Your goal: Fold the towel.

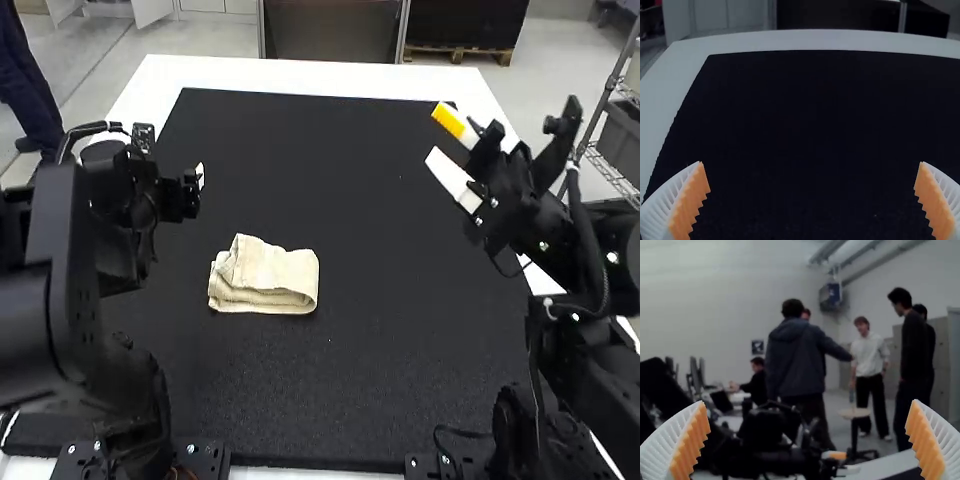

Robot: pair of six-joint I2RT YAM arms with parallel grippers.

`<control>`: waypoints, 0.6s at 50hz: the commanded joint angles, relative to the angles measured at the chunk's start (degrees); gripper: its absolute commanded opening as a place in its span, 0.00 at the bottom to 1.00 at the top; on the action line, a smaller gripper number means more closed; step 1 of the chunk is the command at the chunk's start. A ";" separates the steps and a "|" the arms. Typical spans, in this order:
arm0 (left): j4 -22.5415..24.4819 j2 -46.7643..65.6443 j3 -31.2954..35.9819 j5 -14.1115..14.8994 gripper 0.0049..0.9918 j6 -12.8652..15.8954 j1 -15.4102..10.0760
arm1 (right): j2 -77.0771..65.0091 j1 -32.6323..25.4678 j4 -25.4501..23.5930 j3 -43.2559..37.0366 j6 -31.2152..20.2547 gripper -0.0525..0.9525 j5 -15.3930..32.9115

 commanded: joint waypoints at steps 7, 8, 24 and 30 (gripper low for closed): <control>-2.60 -8.37 -0.06 -0.35 0.97 -2.79 -0.01 | -11.94 -0.20 -7.51 1.46 -6.22 0.95 9.68; -2.69 -9.17 -0.15 -0.35 0.97 -3.15 0.07 | -13.35 -0.29 -8.57 1.46 -6.57 0.95 10.65; -8.14 -27.36 -2.87 -0.35 0.97 -6.57 -0.19 | -20.64 -2.31 -17.71 3.48 -13.34 0.95 18.47; -12.27 -35.36 -3.31 0.00 0.97 -6.57 -0.28 | -20.64 -2.40 -18.50 3.48 -15.97 0.95 22.78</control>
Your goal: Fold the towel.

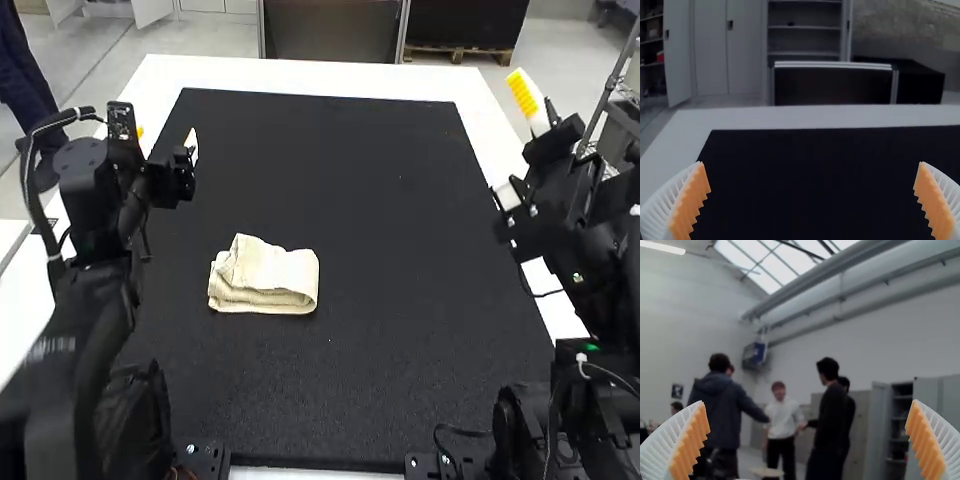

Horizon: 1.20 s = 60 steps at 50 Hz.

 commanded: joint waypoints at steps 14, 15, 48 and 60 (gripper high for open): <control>-3.80 -14.40 -1.68 0.48 0.97 -2.03 -0.80 | -0.10 -0.80 -3.48 1.01 -13.23 0.95 13.92; -3.80 -14.40 -1.85 0.57 0.97 -2.03 -1.07 | -0.10 -0.89 -3.92 0.93 -14.02 0.95 14.54; -5.64 -31.27 -9.33 -1.72 0.97 0.69 -8.80 | -0.18 -0.80 -11.65 -6.11 -30.45 0.95 38.89; -6.70 -34.09 -10.47 0.48 0.97 0.69 -8.89 | -0.27 -0.80 -7.61 -9.27 -32.65 0.95 38.97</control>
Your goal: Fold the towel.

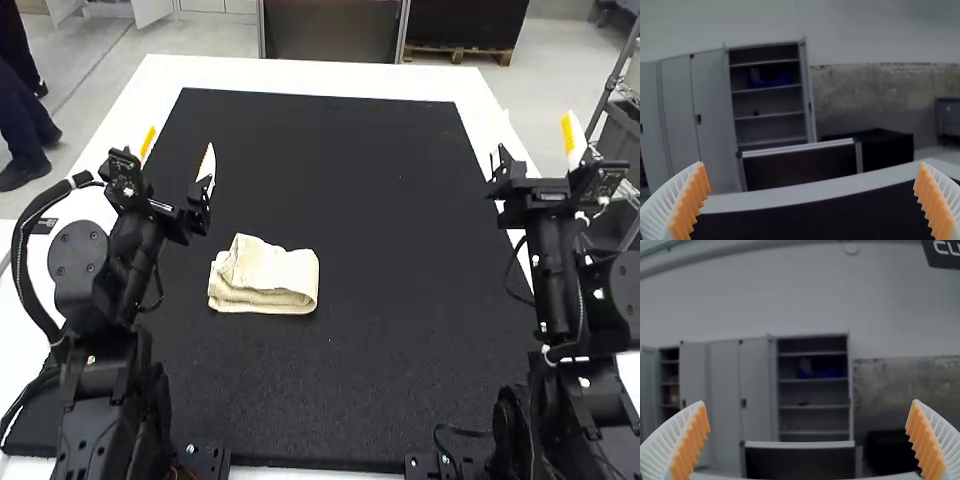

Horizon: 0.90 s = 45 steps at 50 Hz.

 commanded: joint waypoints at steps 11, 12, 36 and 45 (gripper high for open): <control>-3.18 -0.51 -2.98 3.40 0.96 3.09 -0.50 | -0.25 -0.76 5.04 -6.20 -10.53 0.96 0.68; -3.44 -0.51 -2.98 3.40 0.96 3.44 -0.50 | -0.25 -0.76 2.40 -6.11 -10.79 0.96 0.59; -11.35 -0.51 -2.98 2.43 0.97 12.93 1.88 | -0.25 -0.76 -26.95 -6.28 -7.01 0.96 -2.22; -11.88 -0.51 -2.98 2.43 0.97 13.11 4.95 | -0.25 -0.94 -29.42 -6.20 -6.93 0.96 -0.73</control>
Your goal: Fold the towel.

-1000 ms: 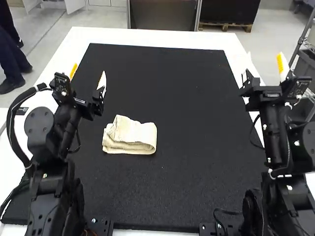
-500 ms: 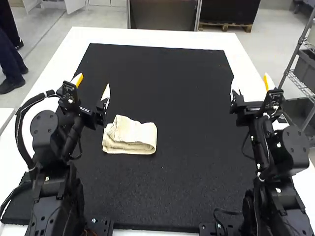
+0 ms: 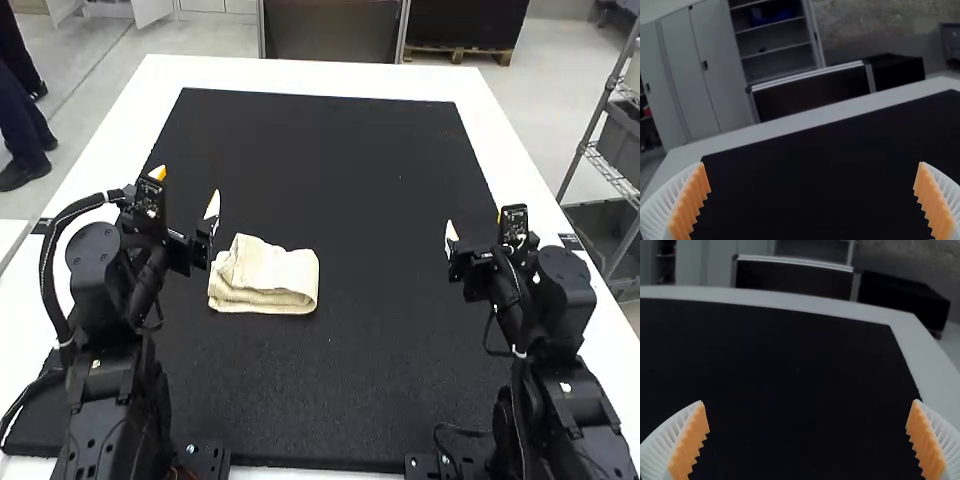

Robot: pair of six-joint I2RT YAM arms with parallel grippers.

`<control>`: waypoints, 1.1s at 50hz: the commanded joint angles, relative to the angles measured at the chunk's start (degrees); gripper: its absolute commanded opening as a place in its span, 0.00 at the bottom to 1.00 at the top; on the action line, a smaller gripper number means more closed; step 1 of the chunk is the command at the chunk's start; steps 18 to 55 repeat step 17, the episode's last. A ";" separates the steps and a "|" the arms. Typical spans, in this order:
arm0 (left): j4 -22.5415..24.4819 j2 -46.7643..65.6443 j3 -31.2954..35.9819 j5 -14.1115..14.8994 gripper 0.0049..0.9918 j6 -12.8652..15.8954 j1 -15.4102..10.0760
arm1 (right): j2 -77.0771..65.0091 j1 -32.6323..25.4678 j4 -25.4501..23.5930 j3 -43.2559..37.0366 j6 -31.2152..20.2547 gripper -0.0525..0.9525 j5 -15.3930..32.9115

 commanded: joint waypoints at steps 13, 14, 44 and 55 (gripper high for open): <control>-1.57 -0.49 -0.21 -2.04 0.95 1.39 7.41 | -0.40 -3.66 0.99 -0.32 1.25 0.96 1.20; -1.57 -0.49 -0.21 -2.04 0.94 1.57 7.50 | -0.40 -3.75 1.17 -0.32 1.25 0.96 1.20; -1.13 -0.49 -0.21 -2.04 0.93 1.48 7.41 | -0.40 -4.01 1.96 -0.32 1.16 0.96 1.20; -1.13 -0.49 -0.21 -2.04 0.93 1.48 7.41 | -0.40 -4.01 1.96 -0.32 1.16 0.96 1.20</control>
